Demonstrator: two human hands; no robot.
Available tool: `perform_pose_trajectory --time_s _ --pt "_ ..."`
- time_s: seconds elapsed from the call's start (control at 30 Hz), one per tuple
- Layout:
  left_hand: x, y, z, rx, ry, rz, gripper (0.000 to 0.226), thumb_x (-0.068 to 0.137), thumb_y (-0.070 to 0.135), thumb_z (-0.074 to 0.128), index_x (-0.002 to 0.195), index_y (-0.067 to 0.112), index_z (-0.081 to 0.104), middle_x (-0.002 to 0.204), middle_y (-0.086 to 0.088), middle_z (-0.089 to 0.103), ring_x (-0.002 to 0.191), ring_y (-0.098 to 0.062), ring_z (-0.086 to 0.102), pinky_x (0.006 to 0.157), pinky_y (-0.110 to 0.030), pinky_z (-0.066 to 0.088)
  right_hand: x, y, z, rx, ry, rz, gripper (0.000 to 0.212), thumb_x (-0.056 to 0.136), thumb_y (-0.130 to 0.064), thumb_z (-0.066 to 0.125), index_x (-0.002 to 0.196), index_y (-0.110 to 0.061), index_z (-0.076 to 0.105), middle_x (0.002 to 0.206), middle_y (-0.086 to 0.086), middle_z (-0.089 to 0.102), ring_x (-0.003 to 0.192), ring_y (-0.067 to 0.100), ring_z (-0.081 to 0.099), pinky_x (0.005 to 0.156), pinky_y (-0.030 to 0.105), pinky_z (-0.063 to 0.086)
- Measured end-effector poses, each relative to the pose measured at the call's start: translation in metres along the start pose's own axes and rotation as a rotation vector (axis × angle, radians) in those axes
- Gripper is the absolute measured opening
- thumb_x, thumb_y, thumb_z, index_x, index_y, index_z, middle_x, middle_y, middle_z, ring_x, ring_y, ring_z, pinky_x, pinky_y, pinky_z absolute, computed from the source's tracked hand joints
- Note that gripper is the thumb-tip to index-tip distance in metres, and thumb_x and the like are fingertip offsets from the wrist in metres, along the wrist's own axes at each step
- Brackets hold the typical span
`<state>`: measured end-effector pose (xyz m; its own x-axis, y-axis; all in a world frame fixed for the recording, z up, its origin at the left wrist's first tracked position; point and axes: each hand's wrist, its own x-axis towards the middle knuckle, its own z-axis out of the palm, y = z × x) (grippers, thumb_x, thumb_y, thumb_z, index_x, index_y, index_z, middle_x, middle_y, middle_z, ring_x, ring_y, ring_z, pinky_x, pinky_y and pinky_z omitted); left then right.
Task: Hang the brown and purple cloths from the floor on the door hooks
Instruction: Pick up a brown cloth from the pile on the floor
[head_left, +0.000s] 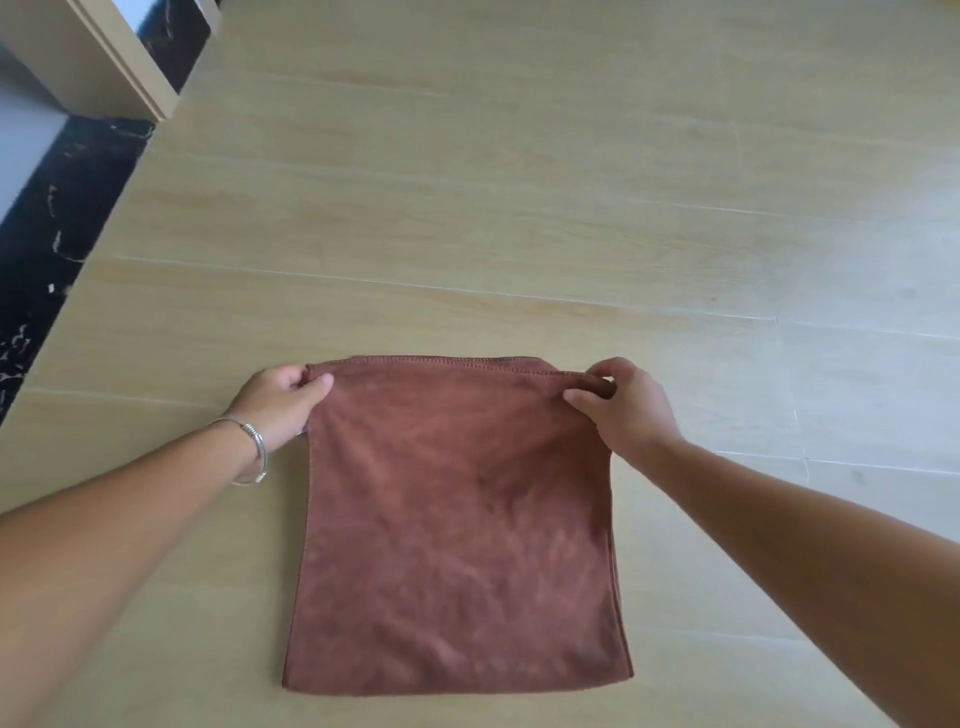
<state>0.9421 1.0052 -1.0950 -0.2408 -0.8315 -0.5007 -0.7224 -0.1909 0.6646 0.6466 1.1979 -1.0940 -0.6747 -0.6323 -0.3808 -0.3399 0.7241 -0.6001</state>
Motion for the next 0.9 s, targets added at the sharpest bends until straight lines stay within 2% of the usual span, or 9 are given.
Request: perform_pose_trajectory --time_s 0.13,0.23,0.33,0.43,0.5,0.57,0.63,0.73,0.9 --pt "0.041 -0.008 0.018 0.087 0.011 0.047 0.022 0.094 0.027 0.059 0.086 0.009 0.069 0.076 -0.008 0.066 0.056 -0.016 0.054 0.047 -0.013 0.043 0.042 0.018 0.018 -0.038 0.04 -0.031 0.034 0.079 -0.036 0.074 0.108 -0.025 0.059 0.088 -0.006 0.06 0.081 0.015 0.057 0.064 0.025 0.041" --pt "0.056 -0.019 0.025 0.049 0.03 0.056 0.025 0.093 0.03 0.06 0.089 0.007 0.068 0.075 -0.008 0.064 0.063 -0.021 0.058 0.069 -0.031 0.052 0.054 0.029 0.028 0.053 0.101 -0.02 0.033 0.083 -0.032 0.072 0.112 -0.023 0.059 0.085 -0.008 0.059 0.082 0.015 0.058 0.066 0.025 0.041" --pt "0.06 -0.025 0.034 -0.001 0.09 0.045 0.017 0.092 0.027 0.06 0.091 0.012 0.067 0.081 -0.005 0.063 0.074 -0.021 0.058 0.087 -0.048 0.052 0.056 0.036 0.035 0.143 0.116 0.001 0.032 0.088 -0.019 0.064 0.119 -0.02 0.056 0.103 0.0 0.064 0.089 0.015 0.058 0.075 0.026 0.043" --pt "0.051 -0.028 0.046 0.213 0.258 0.112 0.035 0.09 0.022 0.06 0.125 0.019 0.057 0.123 -0.01 0.057 0.107 -0.027 0.057 0.099 -0.042 0.046 0.043 0.038 0.037 -0.018 0.202 -0.101 0.046 0.084 -0.01 0.058 0.128 -0.019 0.05 0.128 0.002 0.051 0.108 0.02 0.053 0.088 0.031 0.044" --pt "0.027 -0.03 0.052 0.41 0.316 0.329 0.052 0.087 0.022 0.06 0.137 0.017 0.047 0.136 -0.014 0.045 0.123 -0.032 0.046 0.104 -0.041 0.039 0.02 0.043 0.037 -0.21 0.191 -0.345 0.051 0.079 -0.008 0.06 0.129 -0.017 0.051 0.133 0.004 0.047 0.116 0.024 0.048 0.095 0.037 0.045" --pt "-0.008 -0.04 0.063 0.647 0.179 0.669 0.059 0.086 0.033 0.055 0.141 0.016 0.045 0.144 -0.013 0.042 0.13 -0.032 0.043 0.108 -0.046 0.036 -0.015 0.058 0.043 -0.388 0.052 -0.672 0.052 0.076 -0.011 0.067 0.127 -0.013 0.055 0.132 0.008 0.051 0.12 0.028 0.049 0.099 0.045 0.045" --pt "-0.047 -0.062 0.077 0.85 -0.027 0.855 0.066 0.085 0.049 0.048 0.144 0.021 0.043 0.151 -0.009 0.038 0.138 -0.027 0.038 0.111 -0.051 0.031 -0.054 0.085 0.053 -0.584 -0.104 -0.878 0.057 0.076 -0.031 0.069 0.129 -0.015 0.057 0.137 0.01 0.052 0.127 0.03 0.048 0.105 0.047 0.04" --pt "-0.083 -0.096 0.096 1.021 -0.222 0.848 0.077 0.081 0.064 0.046 0.147 0.026 0.04 0.154 -0.009 0.034 0.142 -0.025 0.032 0.11 -0.052 0.024 -0.09 0.115 0.065 -0.802 -0.313 -0.864 0.081 0.076 -0.066 0.055 0.14 -0.018 0.048 0.151 0.013 0.037 0.14 0.03 0.033 0.11 0.049 0.026" --pt "-0.063 -0.094 0.096 1.13 -0.242 0.802 0.079 0.081 0.068 0.039 0.149 0.026 0.036 0.156 -0.011 0.029 0.143 -0.027 0.029 0.11 -0.057 0.027 -0.073 0.103 0.065 -0.917 -0.347 -0.823 0.095 0.076 -0.077 0.043 0.148 -0.015 0.037 0.156 0.014 0.026 0.144 0.031 0.025 0.111 0.053 0.025"
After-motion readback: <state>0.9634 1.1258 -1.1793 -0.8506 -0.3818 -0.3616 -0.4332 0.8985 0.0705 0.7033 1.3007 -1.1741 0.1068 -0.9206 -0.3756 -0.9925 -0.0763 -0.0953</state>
